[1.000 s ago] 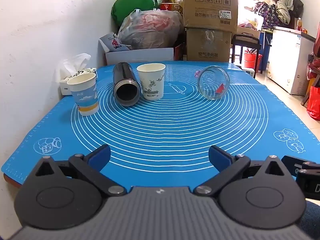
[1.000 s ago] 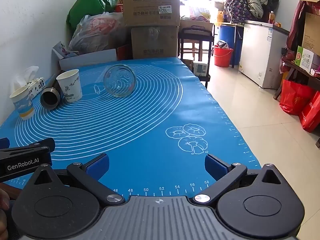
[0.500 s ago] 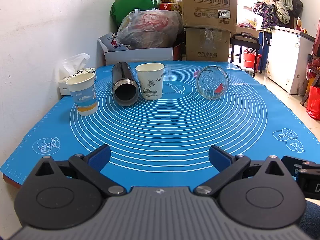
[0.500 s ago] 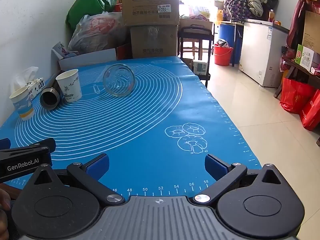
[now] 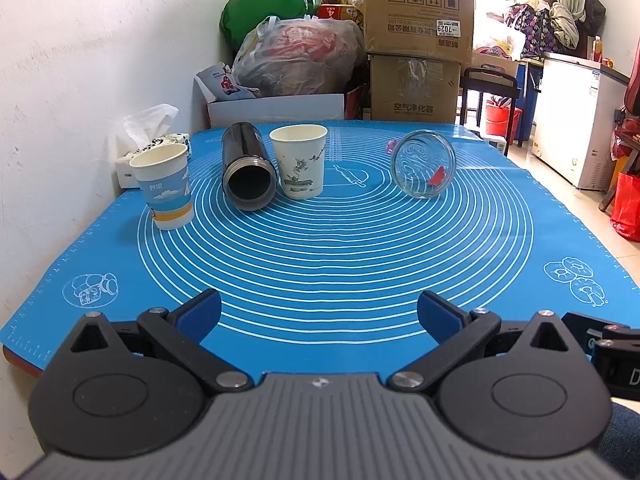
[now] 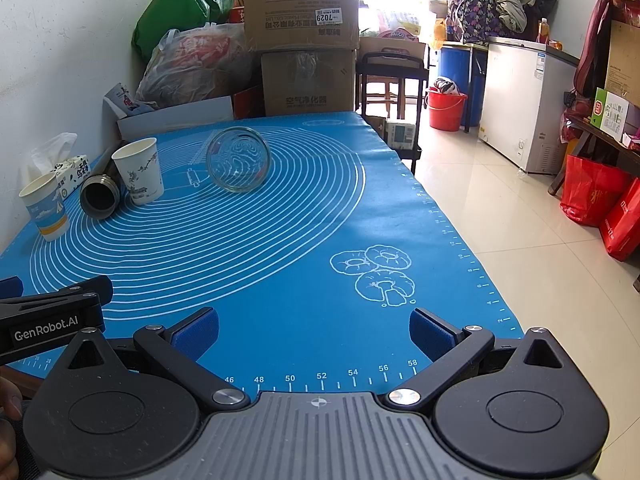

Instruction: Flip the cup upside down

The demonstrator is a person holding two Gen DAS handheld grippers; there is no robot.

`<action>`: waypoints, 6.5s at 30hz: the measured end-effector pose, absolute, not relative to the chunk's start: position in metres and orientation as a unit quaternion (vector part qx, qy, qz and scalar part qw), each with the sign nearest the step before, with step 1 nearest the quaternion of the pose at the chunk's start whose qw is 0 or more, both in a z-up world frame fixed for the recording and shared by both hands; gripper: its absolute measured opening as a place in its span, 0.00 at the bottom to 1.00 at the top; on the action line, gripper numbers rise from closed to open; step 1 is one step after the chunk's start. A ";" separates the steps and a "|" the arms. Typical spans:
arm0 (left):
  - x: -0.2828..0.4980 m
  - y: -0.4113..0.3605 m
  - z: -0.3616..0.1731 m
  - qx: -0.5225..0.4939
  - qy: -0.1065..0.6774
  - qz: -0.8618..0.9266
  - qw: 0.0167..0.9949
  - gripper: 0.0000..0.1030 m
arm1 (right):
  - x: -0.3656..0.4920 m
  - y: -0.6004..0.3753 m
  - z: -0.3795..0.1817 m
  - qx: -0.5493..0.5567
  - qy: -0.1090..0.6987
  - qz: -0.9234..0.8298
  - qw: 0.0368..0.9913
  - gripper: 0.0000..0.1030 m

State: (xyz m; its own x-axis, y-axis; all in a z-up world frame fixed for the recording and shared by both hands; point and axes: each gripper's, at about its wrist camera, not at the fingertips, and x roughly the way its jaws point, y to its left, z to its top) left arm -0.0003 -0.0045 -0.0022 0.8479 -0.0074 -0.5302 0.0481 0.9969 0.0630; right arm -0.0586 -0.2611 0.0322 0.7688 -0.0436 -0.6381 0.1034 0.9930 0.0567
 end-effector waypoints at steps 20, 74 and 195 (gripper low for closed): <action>-0.001 -0.008 -0.004 0.036 0.278 -0.016 0.960 1.00 | -0.057 -0.261 0.032 0.046 0.339 -0.038 0.939 1.00; 0.053 -0.041 0.028 0.051 0.236 -0.021 0.970 1.00 | -0.003 -0.297 0.056 0.054 0.327 -0.021 0.943 1.00; 0.100 -0.078 0.052 0.026 0.285 -0.037 0.958 0.89 | 0.049 -0.321 0.055 0.007 0.356 -0.024 0.934 1.00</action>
State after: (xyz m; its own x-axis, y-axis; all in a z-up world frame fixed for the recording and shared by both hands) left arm 0.1002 -0.0782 0.0518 0.8350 -0.0564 -0.5474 0.0857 0.9959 0.0281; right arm 0.0490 -0.3212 0.0555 0.7450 -0.0390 -0.6659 0.0493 0.9988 -0.0034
